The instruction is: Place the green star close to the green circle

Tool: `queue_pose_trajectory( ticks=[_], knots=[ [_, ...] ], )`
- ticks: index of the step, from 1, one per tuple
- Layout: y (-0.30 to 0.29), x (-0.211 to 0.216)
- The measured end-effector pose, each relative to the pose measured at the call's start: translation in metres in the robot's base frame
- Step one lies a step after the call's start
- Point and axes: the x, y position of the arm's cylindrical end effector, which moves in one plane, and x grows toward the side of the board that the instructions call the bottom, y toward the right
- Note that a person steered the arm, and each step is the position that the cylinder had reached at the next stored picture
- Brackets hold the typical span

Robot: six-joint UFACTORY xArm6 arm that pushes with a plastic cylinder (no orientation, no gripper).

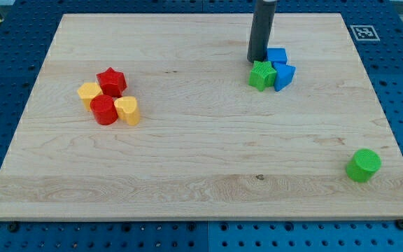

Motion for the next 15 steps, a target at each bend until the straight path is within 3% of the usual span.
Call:
queue_pose_trajectory(
  ticks=[5,8,12,13,15],
  knots=[
    [0.012,0.048],
    [-0.019,0.056],
    [0.008,0.115],
    [0.008,0.145],
    [-0.016,0.156]
  ],
)
